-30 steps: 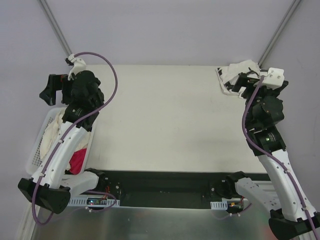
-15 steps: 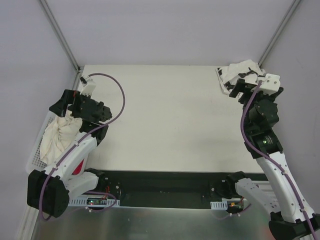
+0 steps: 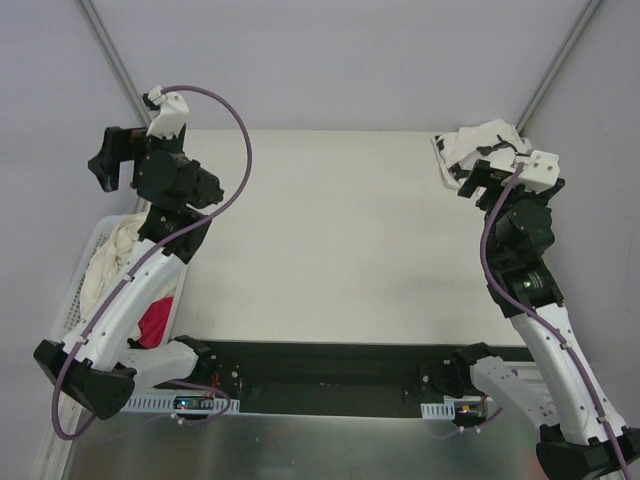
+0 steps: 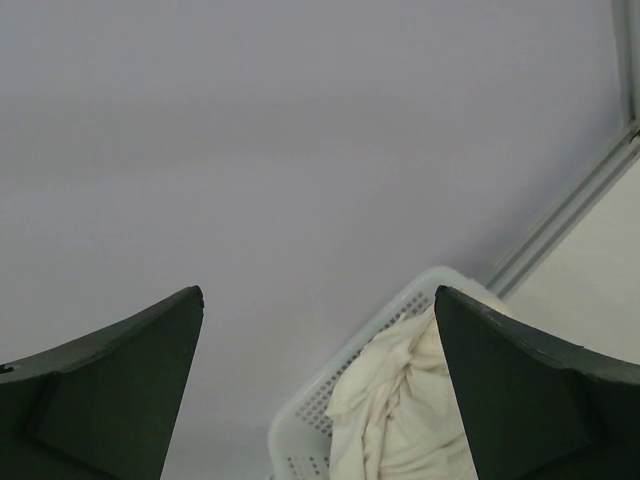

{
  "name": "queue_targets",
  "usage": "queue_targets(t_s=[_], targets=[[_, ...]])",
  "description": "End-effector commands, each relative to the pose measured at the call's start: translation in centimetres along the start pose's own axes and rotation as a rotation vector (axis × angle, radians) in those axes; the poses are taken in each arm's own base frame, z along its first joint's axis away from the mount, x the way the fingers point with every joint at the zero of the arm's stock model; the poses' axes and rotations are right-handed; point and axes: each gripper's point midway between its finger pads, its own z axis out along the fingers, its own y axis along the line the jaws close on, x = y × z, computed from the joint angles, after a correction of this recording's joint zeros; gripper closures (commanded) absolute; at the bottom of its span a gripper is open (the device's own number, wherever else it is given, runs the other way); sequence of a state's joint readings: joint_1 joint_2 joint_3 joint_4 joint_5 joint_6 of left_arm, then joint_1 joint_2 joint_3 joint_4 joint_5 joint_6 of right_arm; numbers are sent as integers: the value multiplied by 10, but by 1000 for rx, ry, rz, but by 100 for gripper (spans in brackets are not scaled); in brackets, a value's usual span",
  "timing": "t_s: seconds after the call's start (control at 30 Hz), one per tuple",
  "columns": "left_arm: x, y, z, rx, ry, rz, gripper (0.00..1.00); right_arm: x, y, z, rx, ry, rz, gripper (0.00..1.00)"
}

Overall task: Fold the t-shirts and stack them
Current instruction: Grab crumpled tshirt from bin with the left arm

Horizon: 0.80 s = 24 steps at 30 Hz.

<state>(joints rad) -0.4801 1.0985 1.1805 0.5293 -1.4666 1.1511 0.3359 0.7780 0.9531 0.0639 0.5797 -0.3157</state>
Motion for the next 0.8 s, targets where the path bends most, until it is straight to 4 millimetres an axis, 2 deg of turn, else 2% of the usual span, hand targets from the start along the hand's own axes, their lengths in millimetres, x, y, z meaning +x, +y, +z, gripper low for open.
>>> queue_targets(t_s=[0.0, 0.07, 0.1, 0.17, 0.2, 0.33, 0.4, 0.43, 0.47, 0.5, 0.53, 0.6, 0.63, 0.73, 0.77], targets=[[-55, 13, 0, 66, -106, -77, 1, -5, -2, 4, 25, -30, 46, 4], [-81, 27, 1, 95, -184, -170, 1, -3, 0, 6, 19, -25, 47, 4], [-97, 44, 1, 98, -215, -235, 1, -3, 1, 7, 16, -24, 44, 4], [-110, 47, 0, 138, -238, -222, 1, -4, 1, 7, 13, -24, 34, 4], [-119, 57, 1, 134, -233, -239, 1, -4, 0, 7, 19, -24, 28, 4], [-112, 55, 1, 117, -199, -116, 1, -4, -5, 6, 38, -26, 20, 4], [-107, 43, -5, 190, -256, -70, 1, -3, -6, 7, 38, -27, 19, 4], [-109, 33, -16, 266, -299, -141, 1, -2, -6, 7, 38, -26, 18, 4], [-95, 16, -25, 368, -318, -70, 1, -2, -5, 8, 36, -26, 17, 4], [-104, 13, -44, 545, -436, -157, 1, -1, -4, 8, 33, -24, 16, 4], [-100, 6, -59, 677, -434, -287, 1, 0, -3, 9, 31, -21, 15, 4], [-98, 12, -84, 846, -524, -384, 1, 0, 0, 10, 18, -22, 17, 4], [-104, 7, -99, 938, -566, -415, 1, 1, 1, 11, 14, -18, 16, 4], [-102, 1, -108, 1019, -510, -371, 1, 0, 2, 11, 8, -21, 19, 4], [-95, -5, -109, 1044, -468, -323, 1, 0, 2, 11, 10, -21, 19, 4]])
